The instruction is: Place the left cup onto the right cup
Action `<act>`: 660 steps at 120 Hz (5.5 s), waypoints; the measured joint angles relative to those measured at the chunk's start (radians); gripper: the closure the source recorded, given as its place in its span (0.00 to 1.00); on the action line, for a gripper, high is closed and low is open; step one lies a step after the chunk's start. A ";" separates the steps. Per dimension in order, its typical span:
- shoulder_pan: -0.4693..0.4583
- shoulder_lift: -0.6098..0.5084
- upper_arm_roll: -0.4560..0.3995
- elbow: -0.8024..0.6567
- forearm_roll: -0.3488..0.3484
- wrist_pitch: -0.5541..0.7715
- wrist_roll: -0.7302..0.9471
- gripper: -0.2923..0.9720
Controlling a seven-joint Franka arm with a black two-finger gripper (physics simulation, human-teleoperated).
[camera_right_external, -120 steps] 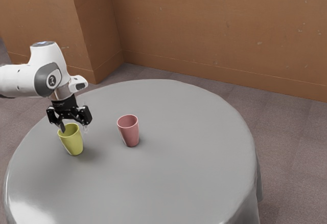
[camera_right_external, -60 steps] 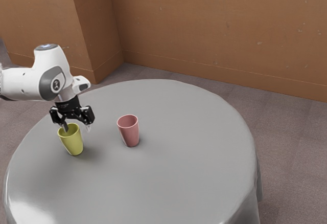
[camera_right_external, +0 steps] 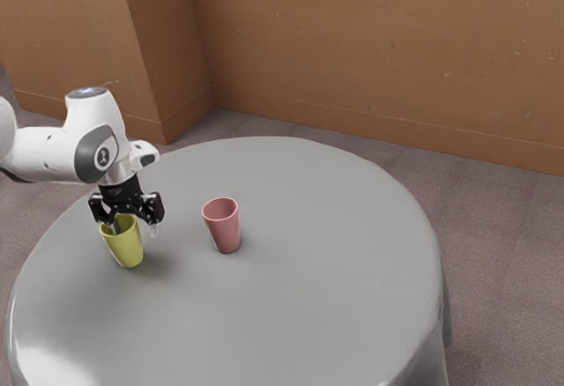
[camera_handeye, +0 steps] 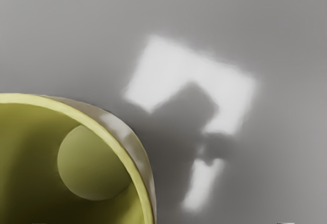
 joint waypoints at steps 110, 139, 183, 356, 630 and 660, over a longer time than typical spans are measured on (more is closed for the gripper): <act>0.003 0.014 0.000 -0.014 0.001 0.011 -0.038 0.81; 0.003 0.014 0.000 -0.015 0.011 0.011 -0.050 0.84; -0.001 0.008 0.000 -0.020 0.027 0.011 -0.069 0.85; -0.032 0.113 -0.315 0.543 0.092 -0.538 -0.281 0.85; 0.004 0.268 -0.308 0.675 0.099 -0.461 -0.317 0.85; 0.003 0.280 -0.308 0.674 0.098 -0.449 -0.319 0.85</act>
